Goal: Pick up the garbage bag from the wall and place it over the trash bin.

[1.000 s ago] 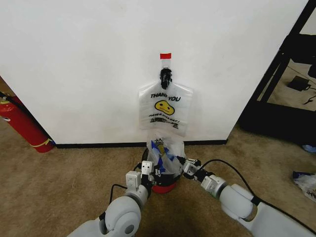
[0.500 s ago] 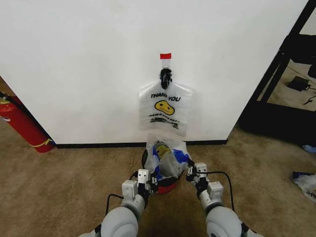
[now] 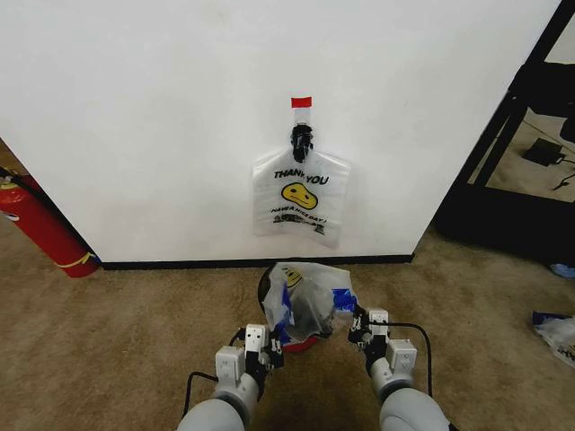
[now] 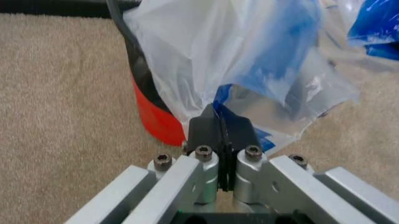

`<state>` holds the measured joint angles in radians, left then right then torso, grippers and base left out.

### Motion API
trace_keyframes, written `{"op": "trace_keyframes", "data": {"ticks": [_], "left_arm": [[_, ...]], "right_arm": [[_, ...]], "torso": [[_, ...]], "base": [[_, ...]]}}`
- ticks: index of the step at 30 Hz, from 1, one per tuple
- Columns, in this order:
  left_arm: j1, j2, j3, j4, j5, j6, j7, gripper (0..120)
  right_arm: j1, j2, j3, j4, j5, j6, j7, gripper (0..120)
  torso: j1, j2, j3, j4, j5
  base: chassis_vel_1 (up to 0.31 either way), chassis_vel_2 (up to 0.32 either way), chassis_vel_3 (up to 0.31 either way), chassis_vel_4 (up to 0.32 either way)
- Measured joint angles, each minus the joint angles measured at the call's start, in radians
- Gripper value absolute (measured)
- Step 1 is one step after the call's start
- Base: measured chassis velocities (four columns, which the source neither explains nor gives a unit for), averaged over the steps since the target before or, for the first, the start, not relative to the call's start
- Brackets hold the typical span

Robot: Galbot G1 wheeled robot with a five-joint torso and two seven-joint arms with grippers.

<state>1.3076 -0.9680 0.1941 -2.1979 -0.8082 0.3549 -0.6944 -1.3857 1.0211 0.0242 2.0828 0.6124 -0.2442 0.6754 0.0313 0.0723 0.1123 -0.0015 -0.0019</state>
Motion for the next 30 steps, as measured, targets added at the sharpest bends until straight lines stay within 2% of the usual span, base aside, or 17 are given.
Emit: {"op": "trace_keyframes", "data": {"ticks": [5, 30], "left_arm": [[-0.02, -0.011, 0.002, 0.04, -0.001, -0.002, 0.002, 0], [-0.053, -0.026, 0.006, 0.128, -0.008, -0.004, 0.012, 0]], "right_arm": [[0.019, 0.025, -0.003, -0.04, 0.014, -0.011, 0.012, 0], [0.098, 0.089, -0.005, -0.197, 0.006, 0.003, -0.031, 0]], "torso": [[0.0, 0.0, 0.0, -0.0001, -0.0001], [0.0, 0.0, 0.0, 0.0, 0.0]], "base": [[0.0, 0.0, 0.0, 0.0], [0.0, 0.0, 0.0, 0.0]]}}
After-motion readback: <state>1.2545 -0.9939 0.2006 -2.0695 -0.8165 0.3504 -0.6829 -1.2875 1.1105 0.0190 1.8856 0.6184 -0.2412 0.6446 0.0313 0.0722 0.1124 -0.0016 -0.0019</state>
